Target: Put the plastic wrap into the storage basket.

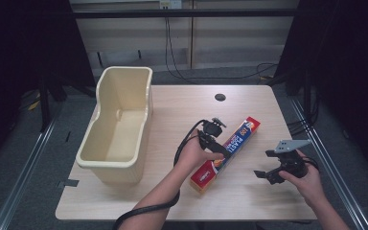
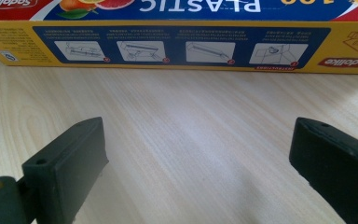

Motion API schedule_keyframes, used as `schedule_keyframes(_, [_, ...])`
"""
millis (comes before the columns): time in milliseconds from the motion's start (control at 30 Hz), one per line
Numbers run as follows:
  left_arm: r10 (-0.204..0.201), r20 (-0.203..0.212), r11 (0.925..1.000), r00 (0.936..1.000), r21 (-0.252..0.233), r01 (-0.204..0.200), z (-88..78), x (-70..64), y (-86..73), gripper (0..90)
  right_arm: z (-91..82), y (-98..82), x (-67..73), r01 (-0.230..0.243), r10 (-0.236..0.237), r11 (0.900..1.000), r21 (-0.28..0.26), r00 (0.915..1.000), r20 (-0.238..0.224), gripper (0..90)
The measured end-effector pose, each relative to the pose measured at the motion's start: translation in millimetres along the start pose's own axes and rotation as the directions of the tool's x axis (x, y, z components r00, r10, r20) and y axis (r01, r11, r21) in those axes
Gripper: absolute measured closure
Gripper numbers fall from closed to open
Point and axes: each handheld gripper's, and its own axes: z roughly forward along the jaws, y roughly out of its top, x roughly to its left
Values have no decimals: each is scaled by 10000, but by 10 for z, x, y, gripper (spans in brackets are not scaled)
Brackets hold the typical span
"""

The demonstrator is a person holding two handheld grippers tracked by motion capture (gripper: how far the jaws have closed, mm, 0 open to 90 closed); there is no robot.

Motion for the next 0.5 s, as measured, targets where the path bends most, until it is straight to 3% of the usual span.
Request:
schedule_keyframes(133, [-101, -80, 9999, 9999, 70, 102, 115, -23, 40, 72, -4, -4, -15, 9, -9, 10000, -71, 10000, 31, 35])
schedule_keyframes(200, [89, -241, 9997, 9997, 244, -83, 154, -30, 55, 82, -4, 0, -19, 0, 0, 10000, -62, 10000, -29, 35])
schedule_keyframes(267, [1, -437, 9996, 9990, 265, 11, 199, -44, 62, 95, -9, 3, -17, -76, 76, 10000, -58, 10000, 15, 35])
schedule_keyframes(333, [122, -442, 9993, 9989, 360, -106, 237, -45, 69, 138, -11, 5, -20, -25, 26, 9999, -111, 10000, 33, 35])
schedule_keyframes(500, [-18, -262, 9991, 9997, 430, 29, 301, -58, 77, 233, -14, 4, -22, -66, 65, 9999, -103, 10000, -16, 35])
